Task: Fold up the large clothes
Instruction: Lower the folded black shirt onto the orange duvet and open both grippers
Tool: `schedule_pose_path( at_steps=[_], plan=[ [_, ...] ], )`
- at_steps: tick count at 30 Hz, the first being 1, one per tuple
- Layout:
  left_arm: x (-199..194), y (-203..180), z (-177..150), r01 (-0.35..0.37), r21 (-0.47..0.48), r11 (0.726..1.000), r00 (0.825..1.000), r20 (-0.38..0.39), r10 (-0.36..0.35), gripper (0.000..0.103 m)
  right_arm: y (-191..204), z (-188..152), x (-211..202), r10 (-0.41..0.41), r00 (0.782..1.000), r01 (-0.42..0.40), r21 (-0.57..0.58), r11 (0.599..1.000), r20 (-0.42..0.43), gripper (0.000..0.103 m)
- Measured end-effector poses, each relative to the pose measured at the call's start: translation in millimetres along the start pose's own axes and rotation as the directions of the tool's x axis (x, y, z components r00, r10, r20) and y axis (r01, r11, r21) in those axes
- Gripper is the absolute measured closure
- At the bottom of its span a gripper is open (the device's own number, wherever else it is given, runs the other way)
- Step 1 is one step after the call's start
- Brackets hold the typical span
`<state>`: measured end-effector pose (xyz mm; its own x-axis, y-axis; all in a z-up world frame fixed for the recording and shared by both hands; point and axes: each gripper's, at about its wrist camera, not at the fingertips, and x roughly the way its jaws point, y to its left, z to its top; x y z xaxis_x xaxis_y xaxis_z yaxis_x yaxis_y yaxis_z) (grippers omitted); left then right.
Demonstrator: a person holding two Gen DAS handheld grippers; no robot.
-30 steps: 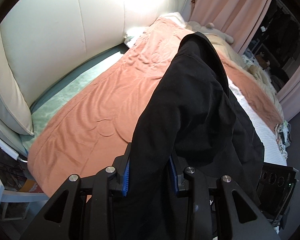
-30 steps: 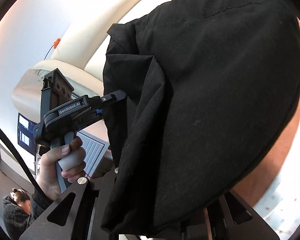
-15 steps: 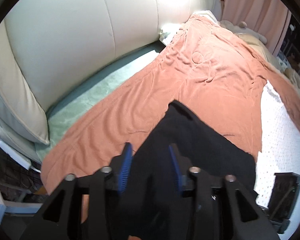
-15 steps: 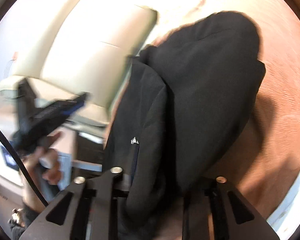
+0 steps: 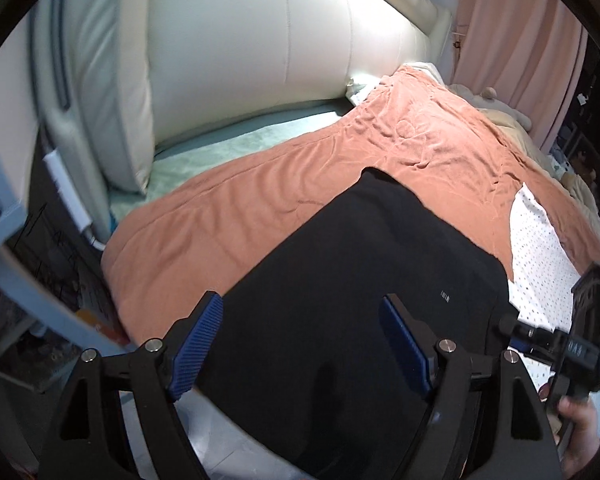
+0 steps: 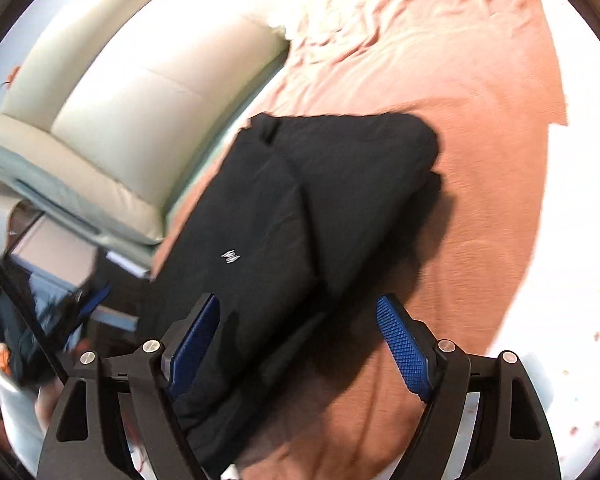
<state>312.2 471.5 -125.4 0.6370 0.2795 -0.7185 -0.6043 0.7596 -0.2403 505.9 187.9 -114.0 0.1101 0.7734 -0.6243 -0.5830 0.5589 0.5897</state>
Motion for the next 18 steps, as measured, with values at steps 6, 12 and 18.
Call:
schedule_pose_path(
  at_steps=[6,12,18],
  plan=[
    [4,10,-35,0.014,-0.075,0.997,1.000,-0.001,-0.015,0.022,11,-13,19,-0.003,0.999,0.004,0.023,1.000,-0.034,0.046],
    [25,14,-65,-0.014,-0.127,0.992,1.000,-0.029,0.011,0.022,11,-5,58,-0.110,0.994,0.111,0.057,0.992,-0.022,0.048],
    [36,24,-88,0.002,-0.187,0.982,0.998,-0.061,-0.014,0.022,25,-10,73,-0.148,0.988,0.148,0.001,0.989,-0.054,0.048]
  ],
)
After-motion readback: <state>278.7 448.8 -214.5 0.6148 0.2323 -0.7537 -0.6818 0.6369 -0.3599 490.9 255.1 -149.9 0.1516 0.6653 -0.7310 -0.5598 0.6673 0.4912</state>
